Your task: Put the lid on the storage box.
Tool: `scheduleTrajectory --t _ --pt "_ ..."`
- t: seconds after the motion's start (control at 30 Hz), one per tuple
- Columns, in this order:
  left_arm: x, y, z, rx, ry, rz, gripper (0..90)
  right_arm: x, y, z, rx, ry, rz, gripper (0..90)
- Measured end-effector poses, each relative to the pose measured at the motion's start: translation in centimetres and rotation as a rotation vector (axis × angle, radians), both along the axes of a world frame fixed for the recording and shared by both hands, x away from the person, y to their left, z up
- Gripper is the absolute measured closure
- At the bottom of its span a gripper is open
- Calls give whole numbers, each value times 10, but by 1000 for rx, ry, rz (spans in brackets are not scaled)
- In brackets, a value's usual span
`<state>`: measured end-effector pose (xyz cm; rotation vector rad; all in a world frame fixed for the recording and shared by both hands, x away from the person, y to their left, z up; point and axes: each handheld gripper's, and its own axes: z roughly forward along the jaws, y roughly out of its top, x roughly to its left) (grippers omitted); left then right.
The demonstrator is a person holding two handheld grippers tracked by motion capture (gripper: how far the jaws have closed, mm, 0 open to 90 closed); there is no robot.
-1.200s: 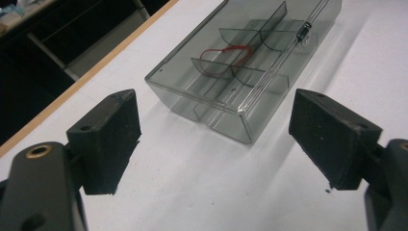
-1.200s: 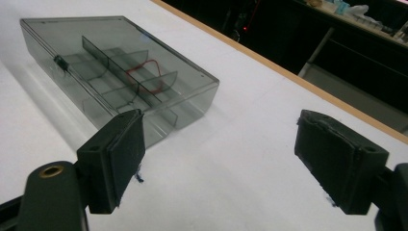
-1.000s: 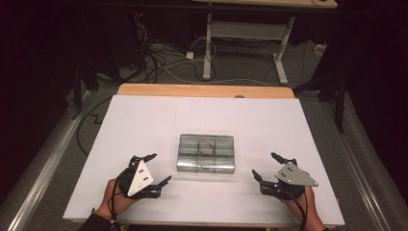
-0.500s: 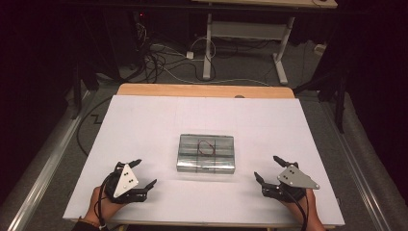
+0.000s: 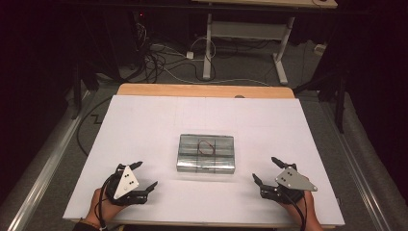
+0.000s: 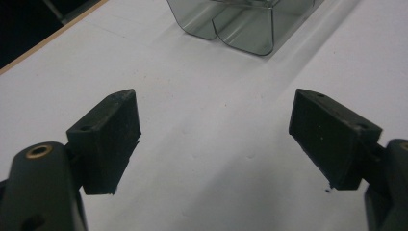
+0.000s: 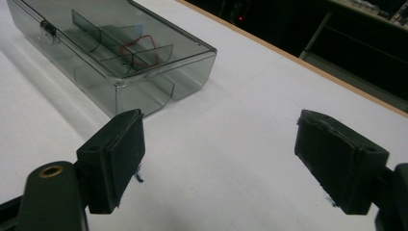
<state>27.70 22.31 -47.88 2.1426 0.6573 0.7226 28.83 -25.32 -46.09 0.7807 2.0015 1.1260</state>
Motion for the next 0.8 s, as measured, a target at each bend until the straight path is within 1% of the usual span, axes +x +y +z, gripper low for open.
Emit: scheduleTrajectory --t 0.07,0.17,0.33,0.4,0.47,0.5,0.57,0.67,0.8 --pt "0 -1 -1 5 3 0 177 1 -1 -1 1 5 0 186" --pt "0 -1 0 7 -4 -1 177 1 -1 -1 9 11 -1 186" --pt "0 -1 2 1 -12 -6 177 1 4 0 -9 2 7 186" --pt "1 -2 3 2 -13 -8 177 1 4 -1 -13 4 14 184" --pt "3 -2 3 12 -16 -12 177 1 3 -1 -14 5 15 184" --pt "3 -3 3 9 -17 -12 177 1 3 -2 -14 7 14 184" --pt "6 -3 3 11 -13 -12 177 2 1 -2 -17 9 13 182" --pt "8 -4 2 13 -1 -4 177 3 0 -3 -7 18 10 183" --pt "7 -3 0 27 6 5 177 4 2 -3 -12 18 22 181"
